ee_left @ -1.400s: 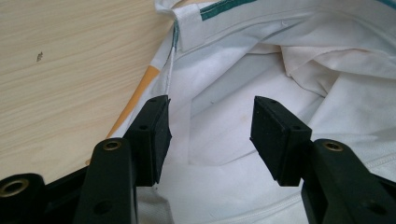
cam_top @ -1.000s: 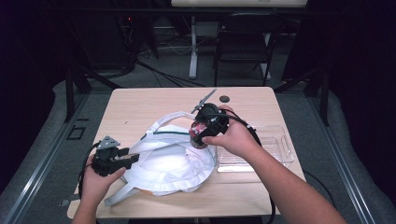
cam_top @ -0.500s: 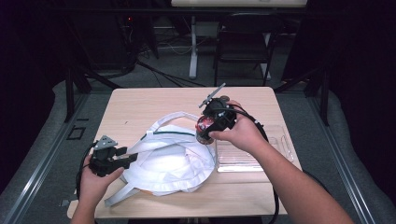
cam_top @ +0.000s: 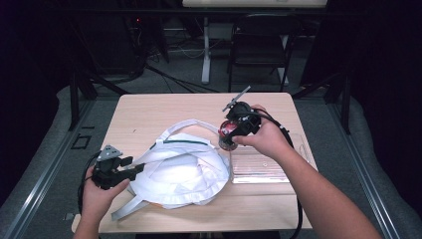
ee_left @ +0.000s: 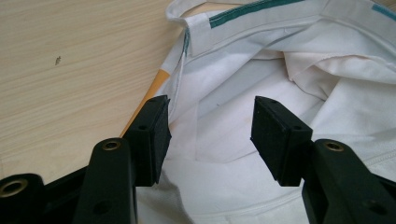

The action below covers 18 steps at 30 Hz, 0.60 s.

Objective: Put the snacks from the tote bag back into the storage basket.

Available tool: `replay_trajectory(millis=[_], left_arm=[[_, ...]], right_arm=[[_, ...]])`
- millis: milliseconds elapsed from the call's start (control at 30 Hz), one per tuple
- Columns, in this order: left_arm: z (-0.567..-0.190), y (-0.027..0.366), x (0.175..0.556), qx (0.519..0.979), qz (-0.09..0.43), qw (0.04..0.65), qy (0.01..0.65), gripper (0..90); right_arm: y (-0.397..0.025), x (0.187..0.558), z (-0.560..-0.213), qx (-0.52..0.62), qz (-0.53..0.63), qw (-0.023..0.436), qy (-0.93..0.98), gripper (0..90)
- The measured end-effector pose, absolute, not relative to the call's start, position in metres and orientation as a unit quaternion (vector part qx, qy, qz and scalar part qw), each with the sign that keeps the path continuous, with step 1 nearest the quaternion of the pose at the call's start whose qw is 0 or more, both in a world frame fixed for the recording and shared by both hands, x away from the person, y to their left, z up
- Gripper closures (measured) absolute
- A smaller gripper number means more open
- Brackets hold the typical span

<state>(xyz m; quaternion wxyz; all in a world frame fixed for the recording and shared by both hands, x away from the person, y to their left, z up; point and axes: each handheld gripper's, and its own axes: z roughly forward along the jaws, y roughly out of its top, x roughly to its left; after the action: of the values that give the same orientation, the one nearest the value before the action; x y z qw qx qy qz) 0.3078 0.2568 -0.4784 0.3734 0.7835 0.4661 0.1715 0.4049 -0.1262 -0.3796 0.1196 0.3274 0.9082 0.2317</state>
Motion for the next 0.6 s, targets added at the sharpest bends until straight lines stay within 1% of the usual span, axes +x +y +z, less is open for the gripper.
replay_trajectory(millis=[600], left_arm=[[-0.475, 0.255, 0.306, 0.784, 0.177, 0.374, 0.462, 47.2]], right_arm=[[-0.154, 0.413, -0.386, 0.336, 0.208, 0.131, 0.909, 25.4]])
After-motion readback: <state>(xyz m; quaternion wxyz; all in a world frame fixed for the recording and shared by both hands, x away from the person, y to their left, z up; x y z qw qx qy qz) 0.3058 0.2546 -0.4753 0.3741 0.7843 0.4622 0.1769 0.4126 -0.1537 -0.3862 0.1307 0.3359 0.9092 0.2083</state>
